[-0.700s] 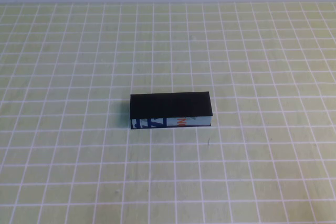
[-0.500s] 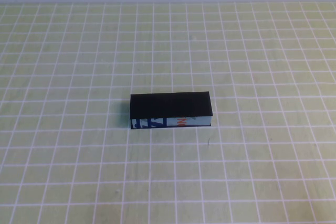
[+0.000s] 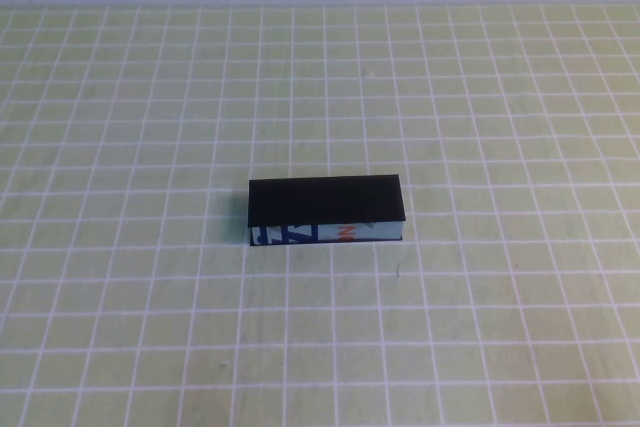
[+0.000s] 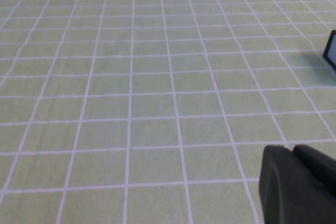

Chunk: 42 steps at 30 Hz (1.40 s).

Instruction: Take glasses out of glasses case

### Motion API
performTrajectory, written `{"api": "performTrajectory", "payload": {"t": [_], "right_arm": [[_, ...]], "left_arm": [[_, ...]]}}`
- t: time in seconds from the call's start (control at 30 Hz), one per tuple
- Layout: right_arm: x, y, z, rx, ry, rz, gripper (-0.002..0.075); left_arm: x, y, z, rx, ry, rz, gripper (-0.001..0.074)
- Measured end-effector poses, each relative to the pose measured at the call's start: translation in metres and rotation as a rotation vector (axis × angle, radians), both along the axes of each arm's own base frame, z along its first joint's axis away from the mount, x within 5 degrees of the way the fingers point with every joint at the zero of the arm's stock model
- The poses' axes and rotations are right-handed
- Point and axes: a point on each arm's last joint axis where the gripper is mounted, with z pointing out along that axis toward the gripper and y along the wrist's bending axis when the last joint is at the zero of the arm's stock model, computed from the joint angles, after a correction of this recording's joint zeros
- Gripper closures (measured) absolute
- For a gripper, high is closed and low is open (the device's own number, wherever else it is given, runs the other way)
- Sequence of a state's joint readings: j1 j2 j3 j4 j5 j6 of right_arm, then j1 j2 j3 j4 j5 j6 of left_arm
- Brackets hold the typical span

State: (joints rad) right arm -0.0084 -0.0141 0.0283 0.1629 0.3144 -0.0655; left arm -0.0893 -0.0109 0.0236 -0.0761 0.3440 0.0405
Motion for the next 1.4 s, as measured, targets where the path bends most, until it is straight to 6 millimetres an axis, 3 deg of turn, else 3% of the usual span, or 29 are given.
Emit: {"api": "performTrajectory", "payload": {"t": [0.23, 0.5, 0.73, 0.93, 1.13, 1.4], "right_arm": [[0.0, 0.0, 0.0, 0.0, 0.0, 0.0, 0.0743], [0.0, 0.0, 0.0, 0.0, 0.0, 0.0, 0.0743], [0.0, 0.0, 0.0, 0.0, 0.0, 0.0, 0.0743], [0.0, 0.0, 0.0, 0.0, 0.0, 0.0, 0.0743], [0.0, 0.0, 0.0, 0.0, 0.0, 0.0, 0.0743], [0.0, 0.0, 0.0, 0.0, 0.0, 0.0, 0.0743]], "left_arm": [[0.0, -0.001, 0.001, -0.051, -0.006, -0.002, 0.0739], [0.002, -0.007, 0.015, -0.49, -0.093, 0.02, 0.0739], [0.003, -0.006, 0.023, -0.617, -0.128, 0.032, 0.0739], [0.012, -0.023, 0.076, -0.557, 0.108, -0.109, 0.0739], [0.062, -0.041, 0.115, -0.304, 0.385, -0.269, 0.0739], [0.171, -0.069, 0.152, -0.18, 0.486, -0.505, 0.0739]]}}
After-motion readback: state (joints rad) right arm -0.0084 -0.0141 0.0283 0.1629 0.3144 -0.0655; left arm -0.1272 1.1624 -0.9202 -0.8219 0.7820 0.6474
